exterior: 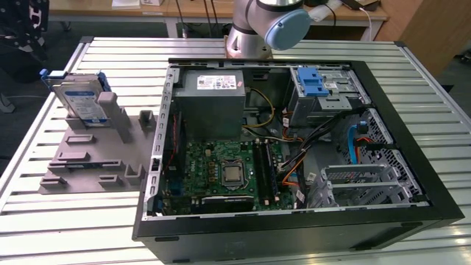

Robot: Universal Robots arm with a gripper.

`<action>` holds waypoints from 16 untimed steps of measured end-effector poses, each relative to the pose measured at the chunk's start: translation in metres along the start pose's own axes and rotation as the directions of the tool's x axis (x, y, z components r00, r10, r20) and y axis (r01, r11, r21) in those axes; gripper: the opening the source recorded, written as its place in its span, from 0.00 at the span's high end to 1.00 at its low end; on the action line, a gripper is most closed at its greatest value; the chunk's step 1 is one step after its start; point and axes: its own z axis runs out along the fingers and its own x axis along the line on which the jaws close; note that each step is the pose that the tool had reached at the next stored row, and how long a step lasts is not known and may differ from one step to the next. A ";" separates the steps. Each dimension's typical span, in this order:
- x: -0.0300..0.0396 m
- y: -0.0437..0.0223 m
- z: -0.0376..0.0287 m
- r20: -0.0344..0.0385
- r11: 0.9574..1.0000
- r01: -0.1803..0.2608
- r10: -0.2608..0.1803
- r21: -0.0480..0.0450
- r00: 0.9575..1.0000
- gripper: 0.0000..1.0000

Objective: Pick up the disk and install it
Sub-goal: 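Pick up the disk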

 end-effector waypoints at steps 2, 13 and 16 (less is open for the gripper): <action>0.0000 0.0000 0.0001 0.000 0.999 0.032 -0.032 -0.001 0.999 0.89; -0.0001 -0.0007 0.0013 0.002 0.985 0.175 -0.175 -0.004 0.985 0.89; -0.0015 -0.0037 0.0016 0.002 0.984 0.179 -0.179 -0.005 0.984 0.89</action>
